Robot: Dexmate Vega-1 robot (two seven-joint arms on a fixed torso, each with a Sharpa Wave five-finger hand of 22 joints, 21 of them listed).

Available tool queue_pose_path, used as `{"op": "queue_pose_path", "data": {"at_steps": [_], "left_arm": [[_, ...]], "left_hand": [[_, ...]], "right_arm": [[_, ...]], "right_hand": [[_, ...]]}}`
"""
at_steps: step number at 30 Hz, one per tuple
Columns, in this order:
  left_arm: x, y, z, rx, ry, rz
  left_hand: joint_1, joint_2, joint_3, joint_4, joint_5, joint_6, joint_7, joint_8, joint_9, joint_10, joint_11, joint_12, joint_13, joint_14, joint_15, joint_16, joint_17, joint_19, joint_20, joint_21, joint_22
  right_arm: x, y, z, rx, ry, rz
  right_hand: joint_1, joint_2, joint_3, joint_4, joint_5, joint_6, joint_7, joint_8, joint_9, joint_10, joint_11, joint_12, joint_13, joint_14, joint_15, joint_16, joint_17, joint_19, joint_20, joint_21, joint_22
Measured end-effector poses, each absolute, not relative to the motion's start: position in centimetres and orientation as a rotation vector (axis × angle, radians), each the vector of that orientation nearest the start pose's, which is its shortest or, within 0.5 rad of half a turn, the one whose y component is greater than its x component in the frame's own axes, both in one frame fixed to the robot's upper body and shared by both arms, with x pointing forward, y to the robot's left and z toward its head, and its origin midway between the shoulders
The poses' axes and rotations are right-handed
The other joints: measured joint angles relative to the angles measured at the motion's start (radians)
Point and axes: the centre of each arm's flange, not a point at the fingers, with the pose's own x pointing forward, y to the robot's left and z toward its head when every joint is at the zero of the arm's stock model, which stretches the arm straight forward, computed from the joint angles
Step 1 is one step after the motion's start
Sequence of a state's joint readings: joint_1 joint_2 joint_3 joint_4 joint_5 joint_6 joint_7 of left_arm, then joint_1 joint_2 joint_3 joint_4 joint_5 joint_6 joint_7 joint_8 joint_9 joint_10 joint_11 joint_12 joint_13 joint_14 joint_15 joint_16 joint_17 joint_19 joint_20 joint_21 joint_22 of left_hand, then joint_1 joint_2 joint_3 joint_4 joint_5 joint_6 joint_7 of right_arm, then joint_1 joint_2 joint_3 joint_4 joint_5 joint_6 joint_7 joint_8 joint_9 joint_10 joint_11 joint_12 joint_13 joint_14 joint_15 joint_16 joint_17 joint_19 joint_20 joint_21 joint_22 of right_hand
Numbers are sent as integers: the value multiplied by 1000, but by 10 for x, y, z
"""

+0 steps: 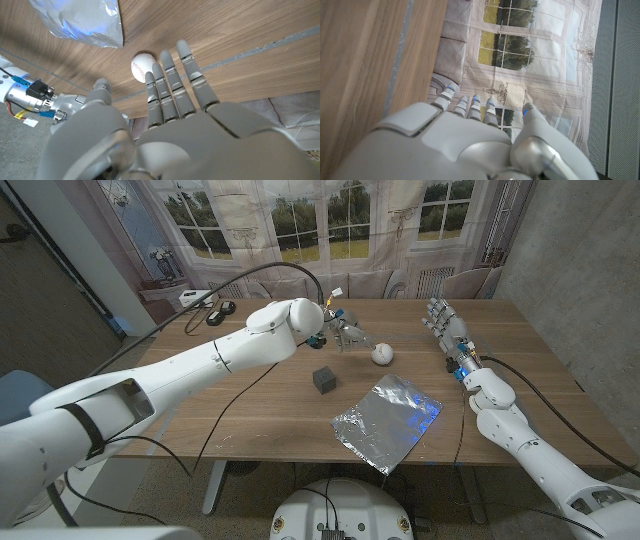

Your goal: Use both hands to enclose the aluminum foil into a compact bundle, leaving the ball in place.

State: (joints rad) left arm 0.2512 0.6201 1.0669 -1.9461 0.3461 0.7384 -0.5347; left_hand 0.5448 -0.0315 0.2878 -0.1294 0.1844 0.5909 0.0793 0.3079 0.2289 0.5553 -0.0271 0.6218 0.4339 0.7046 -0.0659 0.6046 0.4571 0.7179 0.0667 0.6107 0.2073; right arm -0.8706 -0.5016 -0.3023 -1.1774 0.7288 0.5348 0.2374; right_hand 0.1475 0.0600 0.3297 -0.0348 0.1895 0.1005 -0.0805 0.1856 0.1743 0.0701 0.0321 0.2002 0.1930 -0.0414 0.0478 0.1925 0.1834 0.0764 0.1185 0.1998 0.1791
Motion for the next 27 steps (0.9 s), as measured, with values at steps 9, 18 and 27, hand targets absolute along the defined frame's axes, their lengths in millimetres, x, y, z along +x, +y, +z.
{"op": "queue_pose_path", "data": {"at_steps": [9, 18, 27], "left_arm": [[574, 22, 88, 1571, -221, -455], [586, 4, 92, 1648, -127, -476], [592, -10, 90, 1673, -79, -524]], "left_hand": [[-33, -12, -7, 7, 0, -125, 30, -88, -24, -56, 24, -28, 3, -26, 1, -21, 9, 56, -31, 31, 5], [-19, -28, -7, -5, 4, -142, 23, -101, -33, -49, 8, -38, -12, -26, 4, -21, 6, 45, -36, 32, 3], [-12, -2, 4, 3, 8, -78, 33, -85, -34, 15, 10, -38, -31, 23, -6, -21, 2, 64, -55, 52, 4]], "right_arm": [[633, -334, -39, 84, -767, 256], [634, -339, -47, 101, -766, 248], [635, -345, -54, 123, -777, 246]], "right_hand": [[0, 0, 0, 0, 0, 0, 0, 0, 0, 0, 0, 0, 0, 0, 0, 0, 0, 0, 0, 0, 0], [0, 0, 0, 0, 0, 3, 4, 0, 0, 0, 0, 0, 0, 0, 0, 0, 0, 0, 0, 0, 0], [0, 0, -3, -3, 0, 9, -2, 0, 0, 4, 4, 0, 0, 6, 6, 0, 0, 0, 0, 0, 0]]}}
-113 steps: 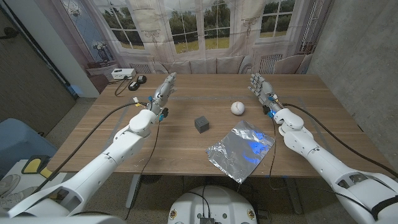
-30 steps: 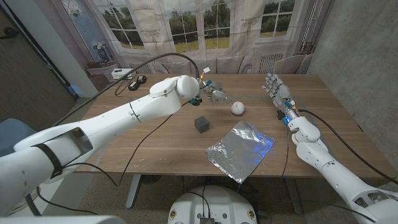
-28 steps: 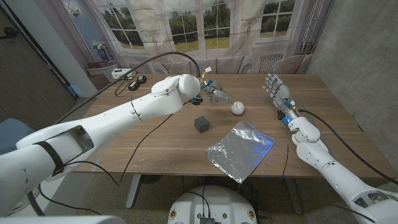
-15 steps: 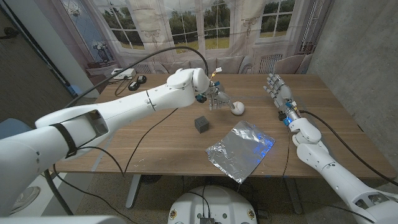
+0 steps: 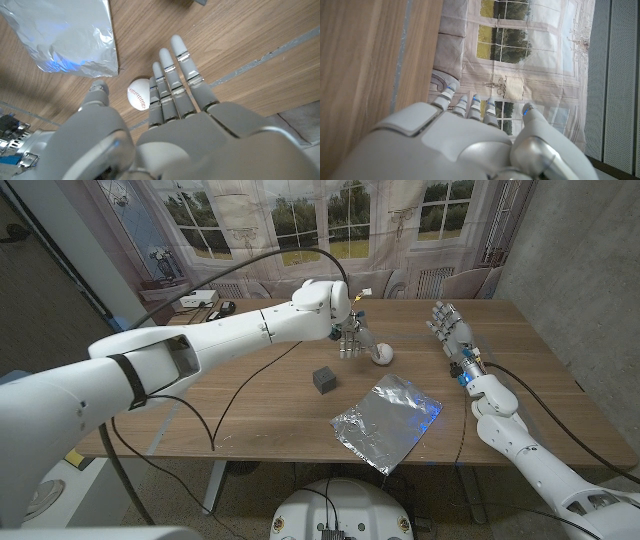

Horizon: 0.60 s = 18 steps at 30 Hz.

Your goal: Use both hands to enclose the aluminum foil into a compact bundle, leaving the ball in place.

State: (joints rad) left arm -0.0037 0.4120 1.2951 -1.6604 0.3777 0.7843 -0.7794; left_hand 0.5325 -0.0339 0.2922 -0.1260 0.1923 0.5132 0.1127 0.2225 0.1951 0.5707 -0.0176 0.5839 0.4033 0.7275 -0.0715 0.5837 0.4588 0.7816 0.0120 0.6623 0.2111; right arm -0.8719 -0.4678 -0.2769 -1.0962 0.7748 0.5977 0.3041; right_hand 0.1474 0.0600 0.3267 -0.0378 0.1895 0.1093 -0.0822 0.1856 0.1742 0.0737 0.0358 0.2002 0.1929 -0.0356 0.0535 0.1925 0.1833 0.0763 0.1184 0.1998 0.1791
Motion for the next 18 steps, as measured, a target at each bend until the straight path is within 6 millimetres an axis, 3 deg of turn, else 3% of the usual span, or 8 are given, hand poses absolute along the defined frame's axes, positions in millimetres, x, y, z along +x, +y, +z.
{"op": "queue_pose_path", "data": {"at_steps": [6, 13, 16, 18], "left_arm": [[604, -30, 90, 1696, -12, -559], [620, -41, 86, 1717, 62, -571], [625, -46, 81, 1727, 90, -589], [627, -50, 79, 1742, 94, -593]], "left_hand": [[-35, 35, -6, 26, -4, 11, 11, 0, 0, 12, 24, -8, 0, 13, -2, 0, 3, 1, 19, 8, 1], [-47, 41, -3, 31, -8, 52, 12, 0, -5, 84, -3, 16, 8, 82, -21, 23, 10, 21, 2, 30, 15], [-26, 26, 9, 9, -8, 54, 12, -9, -5, 83, -6, 16, 15, 81, -22, 23, 14, 21, 2, 41, 21], [-6, 7, 9, -7, -8, 26, -11, -25, -5, 43, -22, 8, 21, 47, -20, 13, 17, 5, -2, 41, 24]], "right_arm": [[635, -349, -57, 135, -788, 249], [635, -354, -60, 145, -798, 251], [636, -357, -63, 151, -797, 248], [637, -360, -66, 156, -794, 242]], "right_hand": [[0, 0, 0, 0, 0, 0, 0, 0, 0, 0, 0, 0, 0, 0, 0, 4, 0, 6, 5, 0, 0], [0, 0, 0, 0, 0, 7, 7, 0, 0, 0, 0, 0, 0, 0, 0, 4, 0, 6, 5, 2, 0], [0, 0, 0, 0, 0, 7, 7, 0, 0, 0, 0, 0, 0, 0, 0, 4, 0, 5, 5, 4, 0], [0, 0, 0, 0, 0, 7, 7, 0, 0, 0, 0, 0, 0, 0, 0, 4, 0, 5, 5, 4, 0]]}}
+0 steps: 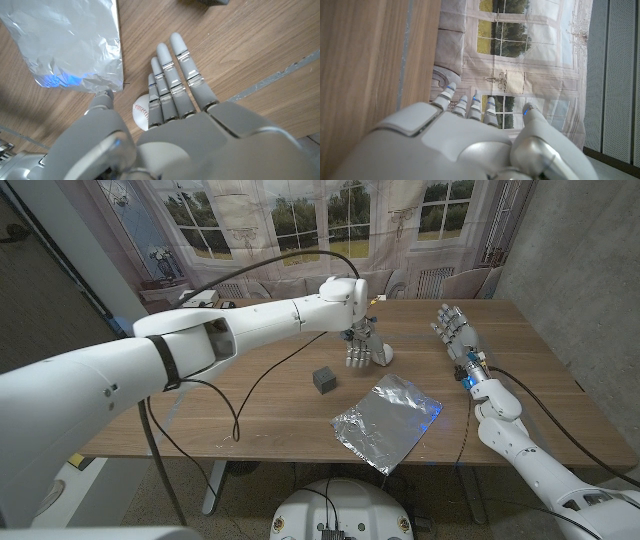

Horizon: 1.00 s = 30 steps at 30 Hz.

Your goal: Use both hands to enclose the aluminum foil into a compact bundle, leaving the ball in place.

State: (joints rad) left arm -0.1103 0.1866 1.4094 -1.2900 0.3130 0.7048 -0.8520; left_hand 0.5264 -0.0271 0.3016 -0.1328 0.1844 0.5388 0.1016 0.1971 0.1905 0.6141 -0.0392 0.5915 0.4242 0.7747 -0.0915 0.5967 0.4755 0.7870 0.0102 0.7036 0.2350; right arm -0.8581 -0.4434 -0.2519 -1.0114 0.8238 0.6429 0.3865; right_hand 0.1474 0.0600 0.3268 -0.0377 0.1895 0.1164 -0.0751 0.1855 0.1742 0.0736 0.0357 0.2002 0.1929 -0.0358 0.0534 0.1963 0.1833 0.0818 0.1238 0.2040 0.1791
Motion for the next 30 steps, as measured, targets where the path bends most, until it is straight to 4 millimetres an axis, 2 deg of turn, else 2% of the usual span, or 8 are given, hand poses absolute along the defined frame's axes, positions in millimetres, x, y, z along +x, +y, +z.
{"op": "queue_pose_path", "data": {"at_steps": [2, 6, 9, 12, 15, 19, 23, 30], "left_arm": [[628, -53, 77, 1765, 79, -583], [624, -60, 69, 1797, 52, -586], [621, -62, 59, 1797, 47, -609], [620, -73, 68, 1823, -116, -553], [618, -78, 68, 1813, -164, -581], [618, -83, 66, 1790, -196, -624], [617, -87, 66, 1770, -222, -670], [615, -94, 63, 1756, -256, -742]], "left_hand": [[11, -9, 0, -8, 0, -63, -22, -18, 2, -63, -10, -17, 8, -55, 11, -29, 4, -56, 12, -7, 0], [18, -16, 0, -8, 4, -153, -66, -20, 3, -140, -16, -28, 19, -150, 30, -91, -4, -166, 52, -39, -4], [18, -16, 0, -8, 8, -203, -88, -21, 4, -177, -18, -28, 24, -199, 35, -141, -26, -246, 106, -74, -19], [23, -21, 0, -8, 8, -228, -99, -22, 4, -209, -18, -34, 22, -240, 39, -184, -51, -286, 143, -93, -32], [23, -21, 0, -8, 8, -238, -96, -22, 4, -226, -18, -44, 16, -270, 42, -214, -69, -296, 154, -101, -39], [28, -26, 0, -8, 8, -237, -96, -16, 4, -226, -18, -44, 7, -251, 43, -221, -87, -296, 154, -109, -45], [29, -27, 0, -8, 13, -245, -97, -12, 4, -243, -16, -48, 3, -249, 41, -243, -102, -336, 151, -128, -45], [69, -66, -6, -14, 31, -319, -133, -12, 4, -375, -9, -114, -21, -403, 51, -352, -160, -420, 163, -185, -49]], "right_arm": [[637, -360, -66, 157, -795, 244], [637, -363, -68, 162, -795, 246], [637, -362, -68, 162, -797, 252], [640, -368, -71, 169, -788, 237], [641, -370, -72, 169, -787, 236], [641, -372, -72, 171, -785, 234], [642, -374, -72, 173, -782, 232], [644, -375, -73, 177, -773, 231]], "right_hand": [[0, 0, 0, 0, 0, 0, 0, 0, 0, 0, 0, 0, 0, 2, 2, 0, 0, 0, 0, 0, 0], [0, 0, 0, 0, 0, 4, -4, 0, 0, 4, -4, 0, 0, 4, 4, 0, 0, 0, 0, 0, 0], [0, 0, 0, 0, 0, 4, -4, 0, 0, 4, -4, 0, 0, 4, 4, 0, 0, 0, 0, 0, 0], [0, 0, 0, 0, 0, 4, -4, 0, 0, 4, -4, 0, 0, 4, 4, 0, 0, 0, 0, 0, 0], [0, 0, 0, 0, 0, 4, -4, 0, 0, 4, -4, 0, 0, 4, 4, 0, 0, 0, 0, 0, 0], [0, 0, 0, 0, 0, 4, -4, 0, 0, 4, -4, 0, 0, 4, 4, 0, 0, 0, 0, 0, 0], [0, 0, 0, 0, 0, 14, -3, 0, 0, 4, -4, 0, 0, 4, 4, 0, 0, 0, 0, 0, 0], [-3, 3, 0, 0, 0, 14, -3, 0, 0, 4, -4, 0, 0, 4, 4, 0, 0, 0, 0, 0, 0]]}}
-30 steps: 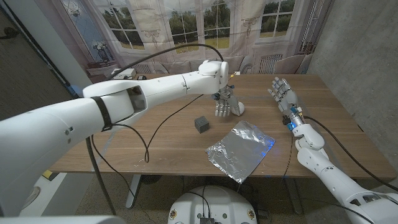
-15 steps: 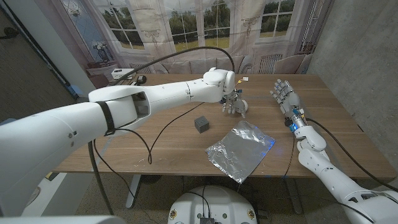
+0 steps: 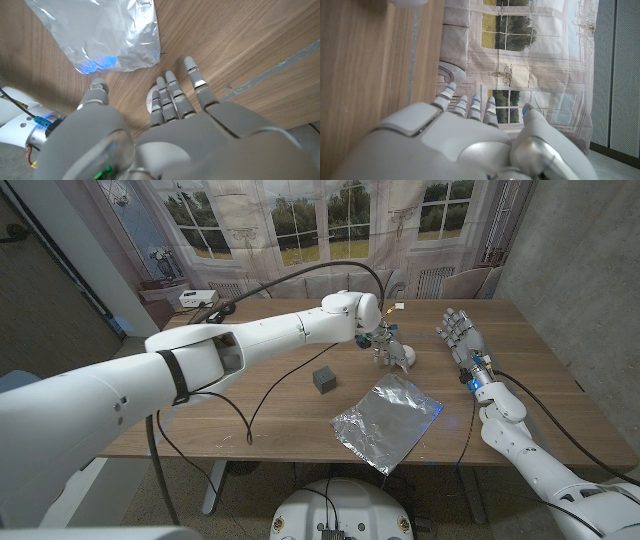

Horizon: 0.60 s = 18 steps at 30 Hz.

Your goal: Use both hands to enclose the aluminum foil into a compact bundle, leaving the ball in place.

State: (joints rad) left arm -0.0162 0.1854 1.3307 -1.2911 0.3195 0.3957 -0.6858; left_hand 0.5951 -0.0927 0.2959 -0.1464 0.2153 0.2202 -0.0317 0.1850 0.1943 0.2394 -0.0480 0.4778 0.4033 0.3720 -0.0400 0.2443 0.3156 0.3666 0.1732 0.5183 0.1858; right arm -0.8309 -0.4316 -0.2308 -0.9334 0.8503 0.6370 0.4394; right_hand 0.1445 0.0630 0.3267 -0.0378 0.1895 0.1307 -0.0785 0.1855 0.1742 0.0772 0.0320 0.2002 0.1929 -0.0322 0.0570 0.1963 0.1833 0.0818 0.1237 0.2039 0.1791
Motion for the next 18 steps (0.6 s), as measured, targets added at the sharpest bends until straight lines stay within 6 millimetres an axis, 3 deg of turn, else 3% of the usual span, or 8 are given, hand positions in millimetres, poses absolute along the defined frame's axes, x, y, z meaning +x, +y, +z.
{"op": "queue_pose_path", "data": {"at_steps": [3, 10, 13, 14, 17, 18], "left_arm": [[612, -97, 60, 1767, -271, -770], [603, -102, 54, 1828, -300, -786], [605, -100, 56, 1868, -298, -752], [594, -107, 45, 1912, -323, -769], [596, -104, 48, 1947, -316, -728], [583, -113, 33, 2008, -346, -739]], "left_hand": [[20, -5, -4, -4, 6, -35, -7, 0, 0, -52, -6, -42, -15, -55, 20, -29, -24, -21, 11, -21, -5], [29, -15, -22, 6, 15, -111, -15, -4, -4, -117, 31, -108, -44, -122, 50, -51, -63, -59, 34, -60, -5], [24, -20, -32, 13, 15, -141, -14, -8, -4, -132, 32, -121, -51, -136, 52, -51, -70, -71, 40, -74, -5], [19, -25, -39, 14, 20, -154, -11, -8, -4, -140, 33, -128, -52, -144, 53, -51, -73, -76, 41, -78, -5], [15, -28, -44, 19, 23, -184, -5, -8, -4, -153, 42, -140, -56, -160, 62, -51, -77, -84, 41, -86, -5], [16, -28, -44, 19, 23, -189, 0, -8, -4, -153, 43, -142, -56, -164, 61, -51, -79, -87, 41, -90, -5]], "right_arm": [[644, -375, -74, 178, -772, 231], [641, -373, -76, 183, -772, 230], [639, -372, -77, 183, -774, 235], [639, -373, -78, 187, -772, 226], [637, -371, -79, 187, -773, 231], [637, -372, -80, 190, -771, 222]], "right_hand": [[-2, 2, -2, -2, 0, 0, 0, 0, 0, 0, 0, 0, 0, 0, 0, 0, 0, 0, 0, 0, 0], [-2, 2, 2, -7, 0, 0, 0, 0, 0, 0, 0, 0, 0, 0, 0, 0, 0, 0, 0, 0, 0], [-2, 2, 2, -7, 0, 5, 6, 0, 0, 4, 4, 0, 0, 0, 0, 0, 0, 0, 0, 0, 0], [-2, 2, 2, -7, 0, 5, 5, 0, 0, 4, 4, 0, 0, 0, 0, 0, 0, 0, 0, 0, 0], [-2, 2, 2, -7, 0, 5, 5, 0, 0, 4, 4, 0, 0, 0, 0, 0, 0, 0, 0, 0, 0], [-2, 2, 2, -7, 0, 5, 5, 0, 0, 4, 4, 0, 0, 0, 0, 0, 0, 0, 0, 0, 0]]}}
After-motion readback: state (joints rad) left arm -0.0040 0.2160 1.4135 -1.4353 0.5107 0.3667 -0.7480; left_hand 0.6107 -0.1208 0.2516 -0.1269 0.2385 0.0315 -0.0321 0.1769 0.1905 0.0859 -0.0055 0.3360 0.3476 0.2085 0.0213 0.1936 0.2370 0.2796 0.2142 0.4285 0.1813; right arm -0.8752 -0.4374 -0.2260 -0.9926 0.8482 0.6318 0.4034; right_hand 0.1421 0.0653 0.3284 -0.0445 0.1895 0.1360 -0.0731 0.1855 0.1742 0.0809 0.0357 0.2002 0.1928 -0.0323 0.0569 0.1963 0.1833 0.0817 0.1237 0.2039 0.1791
